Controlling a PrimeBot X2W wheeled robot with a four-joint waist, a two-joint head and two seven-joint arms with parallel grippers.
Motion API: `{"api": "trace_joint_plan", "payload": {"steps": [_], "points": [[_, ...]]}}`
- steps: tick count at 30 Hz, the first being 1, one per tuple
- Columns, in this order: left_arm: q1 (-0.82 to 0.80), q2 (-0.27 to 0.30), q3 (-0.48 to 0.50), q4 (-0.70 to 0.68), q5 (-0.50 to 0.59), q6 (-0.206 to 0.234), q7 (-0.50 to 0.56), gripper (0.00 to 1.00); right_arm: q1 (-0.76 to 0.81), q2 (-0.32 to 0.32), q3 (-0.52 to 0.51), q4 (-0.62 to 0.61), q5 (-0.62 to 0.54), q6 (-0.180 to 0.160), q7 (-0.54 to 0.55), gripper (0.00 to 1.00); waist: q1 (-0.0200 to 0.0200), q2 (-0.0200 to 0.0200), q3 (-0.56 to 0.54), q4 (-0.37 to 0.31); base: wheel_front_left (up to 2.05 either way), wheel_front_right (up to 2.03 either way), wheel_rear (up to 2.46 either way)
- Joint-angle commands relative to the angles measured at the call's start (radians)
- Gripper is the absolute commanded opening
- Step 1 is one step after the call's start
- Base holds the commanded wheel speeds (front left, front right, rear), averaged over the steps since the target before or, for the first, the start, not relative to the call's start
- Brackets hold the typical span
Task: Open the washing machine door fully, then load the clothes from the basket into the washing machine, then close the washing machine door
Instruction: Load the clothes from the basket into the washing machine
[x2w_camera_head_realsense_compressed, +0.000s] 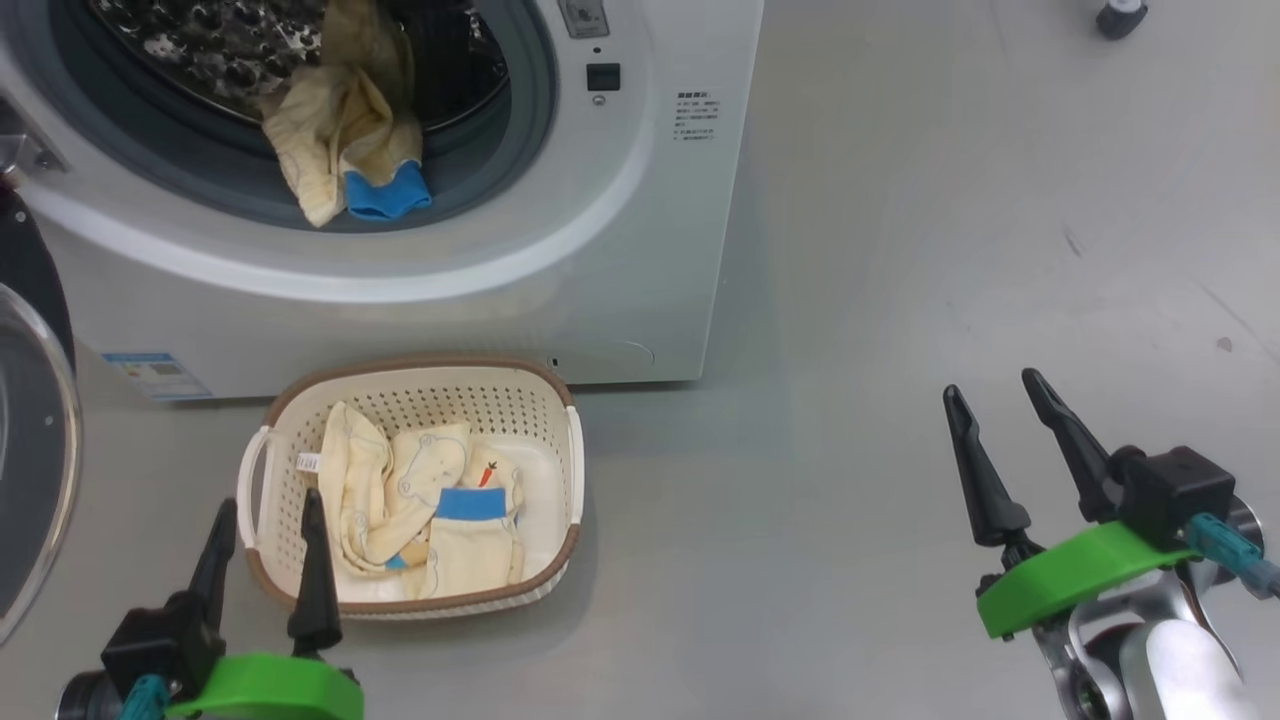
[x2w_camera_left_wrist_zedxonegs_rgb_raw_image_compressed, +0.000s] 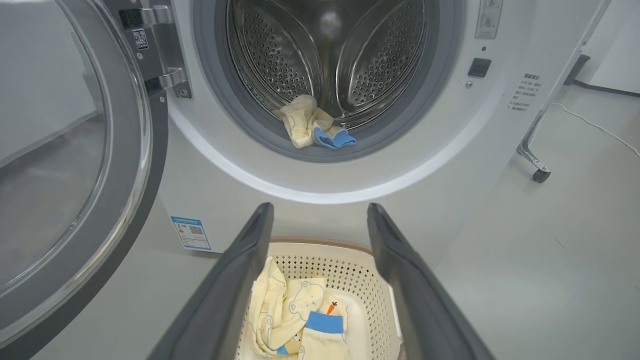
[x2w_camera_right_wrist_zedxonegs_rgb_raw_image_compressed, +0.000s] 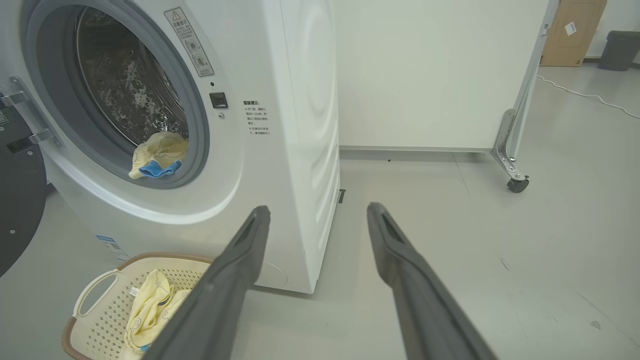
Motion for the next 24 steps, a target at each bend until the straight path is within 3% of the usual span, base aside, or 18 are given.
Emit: {"api": "trace_joint_plan", "payload": {"steps": [1, 24], "points": [[0.001, 0.008, 0.032, -0.036, 0.012, 0.058, -0.010, 1.00, 0.001, -0.010, 0.011, -0.043, -0.008, 0.003, 0.006, 1.00, 0.0001, -0.0001, -0.026, 0.010, 0.00, 0.00, 0.00], [0.046, -0.006, 0.009, -0.055, 0.019, 0.076, -0.007, 1.00, 0.058, -0.010, 0.007, -0.076, 0.006, 0.003, 0.029, 1.00, 0.0001, -0.0001, -0.075, 0.040, 0.00, 0.00, 0.00]]}}
